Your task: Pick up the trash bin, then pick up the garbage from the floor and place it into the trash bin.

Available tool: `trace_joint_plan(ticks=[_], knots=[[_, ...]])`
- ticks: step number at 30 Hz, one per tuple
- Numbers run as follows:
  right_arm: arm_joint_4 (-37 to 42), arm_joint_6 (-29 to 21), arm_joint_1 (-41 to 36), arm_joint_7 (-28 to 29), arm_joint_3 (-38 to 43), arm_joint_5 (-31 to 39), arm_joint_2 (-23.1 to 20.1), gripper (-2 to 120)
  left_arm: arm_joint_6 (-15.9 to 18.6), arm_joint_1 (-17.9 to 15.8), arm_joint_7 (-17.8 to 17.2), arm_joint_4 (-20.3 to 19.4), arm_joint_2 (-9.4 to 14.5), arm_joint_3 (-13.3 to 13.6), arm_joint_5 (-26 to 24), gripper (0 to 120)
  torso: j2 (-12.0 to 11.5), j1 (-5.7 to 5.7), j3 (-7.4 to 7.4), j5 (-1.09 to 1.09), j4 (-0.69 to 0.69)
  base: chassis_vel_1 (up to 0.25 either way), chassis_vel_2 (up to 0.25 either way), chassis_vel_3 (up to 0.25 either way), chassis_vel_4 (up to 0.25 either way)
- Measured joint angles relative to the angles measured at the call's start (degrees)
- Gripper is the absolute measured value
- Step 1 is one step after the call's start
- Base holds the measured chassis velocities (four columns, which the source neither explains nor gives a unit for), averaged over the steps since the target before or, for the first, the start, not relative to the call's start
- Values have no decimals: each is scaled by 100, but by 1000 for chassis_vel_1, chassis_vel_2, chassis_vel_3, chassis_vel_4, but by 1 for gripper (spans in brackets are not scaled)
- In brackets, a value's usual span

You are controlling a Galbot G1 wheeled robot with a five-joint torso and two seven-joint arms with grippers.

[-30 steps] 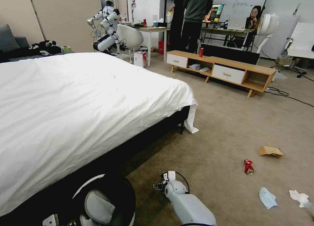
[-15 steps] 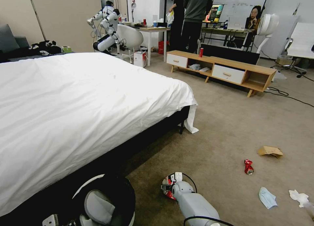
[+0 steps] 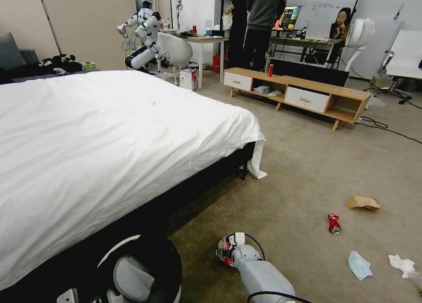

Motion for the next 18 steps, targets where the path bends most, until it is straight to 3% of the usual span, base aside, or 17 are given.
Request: trace_joint_plan(ticks=[9, 14, 18], knots=[[-100, -28, 48, -73, 78, -121, -2, 95, 0, -26, -3, 6, 13, 9, -9, 2, 0, 0, 0, 0, 0, 0, 0, 0, 0], [-172, -27, 55, -165, 143, -237, -3, 73, 0, -35, -4, 24, 14, 16, -17, 2, 0, 0, 0, -1, -1, 0, 0, 0, 0], [-192, -22, 57, -214, 152, -284, -3, 62, 0, -32, -5, 22, 15, 12, -36, 2, 0, 0, 0, -1, 0, 0, 0, 0, 0]])
